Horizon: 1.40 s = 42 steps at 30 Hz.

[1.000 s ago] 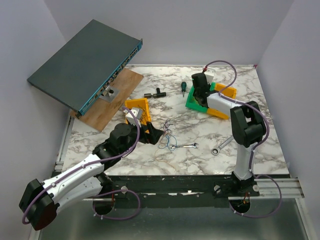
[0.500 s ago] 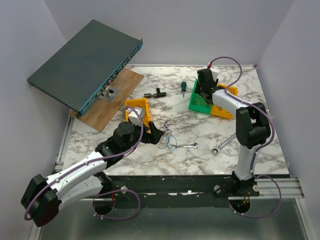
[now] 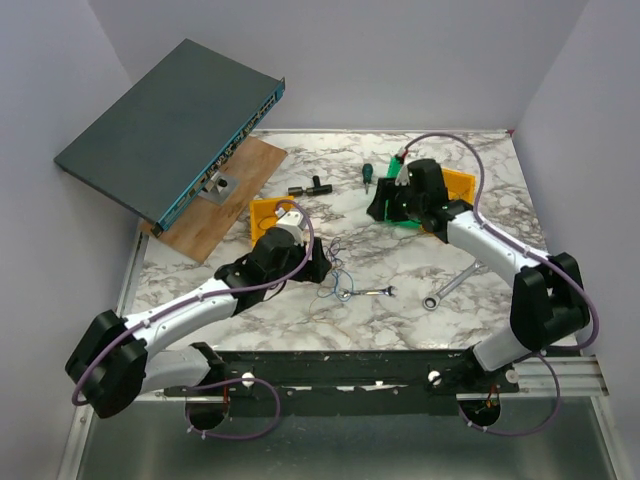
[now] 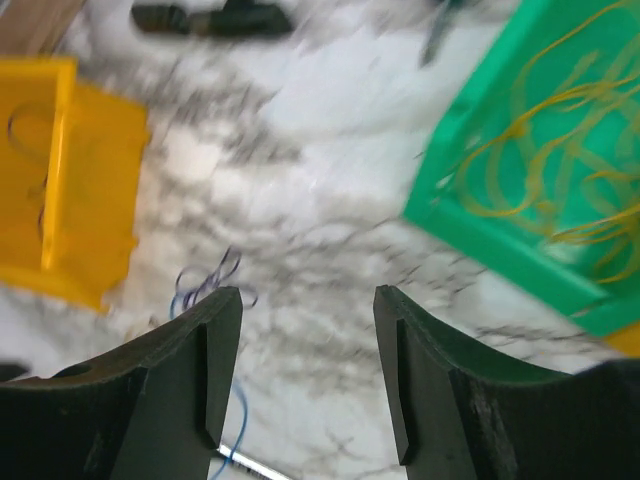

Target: Untangle the cables

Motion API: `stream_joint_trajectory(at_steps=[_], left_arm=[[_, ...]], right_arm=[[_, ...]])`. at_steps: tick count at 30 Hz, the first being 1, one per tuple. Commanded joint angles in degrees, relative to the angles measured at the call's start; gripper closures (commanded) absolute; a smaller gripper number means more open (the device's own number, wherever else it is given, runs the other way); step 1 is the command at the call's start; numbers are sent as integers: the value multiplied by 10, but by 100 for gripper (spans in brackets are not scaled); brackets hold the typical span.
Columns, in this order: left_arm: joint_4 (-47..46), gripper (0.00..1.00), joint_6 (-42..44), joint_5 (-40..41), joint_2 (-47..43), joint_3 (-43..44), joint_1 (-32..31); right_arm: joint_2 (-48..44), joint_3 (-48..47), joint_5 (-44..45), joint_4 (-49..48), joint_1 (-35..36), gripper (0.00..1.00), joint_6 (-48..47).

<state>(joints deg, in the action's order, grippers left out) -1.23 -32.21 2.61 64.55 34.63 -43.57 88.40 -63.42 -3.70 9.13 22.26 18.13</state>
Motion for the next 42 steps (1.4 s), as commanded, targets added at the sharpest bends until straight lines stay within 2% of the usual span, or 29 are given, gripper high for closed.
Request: stream_joint_trajectory(at_steps=[1,6,8,14,17,19,22,24,25,28,32,35,39,42], left_arm=[[45,29,13,14,40,32,1],[41,34,10,17,39,21,1],[34,35,10,20,30,12,0],[18,35,13,33,5,-12,0],[6,33,15,47,-14,-28,1],[-6,32,18,53,-29,-38,1],[-15,32,19,55,-40,-44,1],[-15,32,20,56,-37,-44,1],[-15,32,20,56,-33,-43,1],[-16,32,22,55,-27,-40,1],[-14,32,30,55,-30,-34,1],[-23,34,31,61,-55,-43,0],[-101,33,25,51,-141,-105,0],[-137,32,25,43,-189,-133,0]], right_arm=[[-6,50,-194,-8,30,38,-65],[35,49,-214,-35,52,37,-52],[63,41,-215,-50,61,32,-34],[152,-25,-147,-12,106,21,-5],[187,-50,-128,-1,121,22,2],[205,-64,-120,8,126,26,6],[225,-82,-113,22,130,41,3],[230,-86,-124,22,130,56,0],[229,-85,-133,22,131,68,-3],[200,-72,-155,11,131,89,-3],[120,-38,-184,-26,130,99,8],[41,-4,-220,-64,131,99,20],[-52,43,-263,-121,131,99,30],[-104,59,-277,-129,131,99,33]])
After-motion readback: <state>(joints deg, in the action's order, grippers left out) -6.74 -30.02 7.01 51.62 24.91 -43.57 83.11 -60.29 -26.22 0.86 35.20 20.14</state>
